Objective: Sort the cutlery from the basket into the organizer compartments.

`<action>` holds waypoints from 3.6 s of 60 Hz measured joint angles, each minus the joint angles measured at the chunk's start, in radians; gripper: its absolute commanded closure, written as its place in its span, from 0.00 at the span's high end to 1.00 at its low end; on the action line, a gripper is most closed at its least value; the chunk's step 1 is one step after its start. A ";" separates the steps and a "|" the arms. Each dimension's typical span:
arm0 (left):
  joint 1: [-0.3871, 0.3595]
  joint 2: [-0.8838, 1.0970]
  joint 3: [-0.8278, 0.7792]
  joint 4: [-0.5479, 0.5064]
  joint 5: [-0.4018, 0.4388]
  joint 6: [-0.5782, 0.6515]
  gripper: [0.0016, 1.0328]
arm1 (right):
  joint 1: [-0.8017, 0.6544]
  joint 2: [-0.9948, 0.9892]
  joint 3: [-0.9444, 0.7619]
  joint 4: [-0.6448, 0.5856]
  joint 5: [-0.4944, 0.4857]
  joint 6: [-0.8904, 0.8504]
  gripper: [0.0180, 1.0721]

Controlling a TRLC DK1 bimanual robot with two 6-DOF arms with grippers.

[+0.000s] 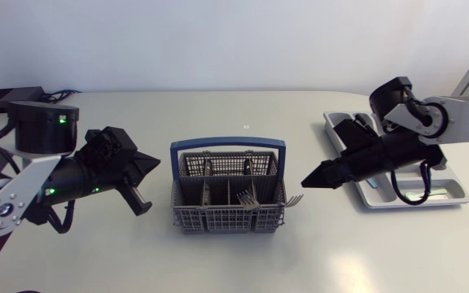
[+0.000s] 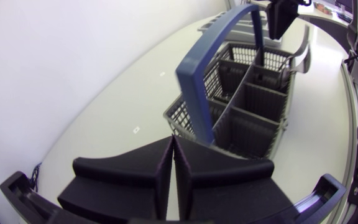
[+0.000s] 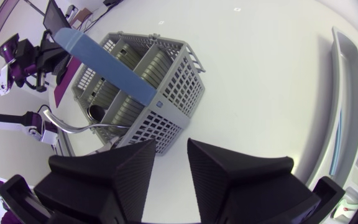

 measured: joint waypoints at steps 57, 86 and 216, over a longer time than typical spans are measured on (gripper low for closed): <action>-0.363 0.230 0.261 -0.197 0.190 -0.133 0.22 | -0.076 -0.197 -0.087 -0.140 -0.045 -0.187 0.50; -0.409 0.257 0.320 -0.276 0.236 -0.140 0.24 | -0.137 -0.204 -0.095 -0.166 -0.058 -0.248 0.50; -0.367 0.097 0.705 -0.739 0.465 -0.298 0.03 | -0.052 -0.579 -0.066 -0.317 -0.198 -0.338 0.58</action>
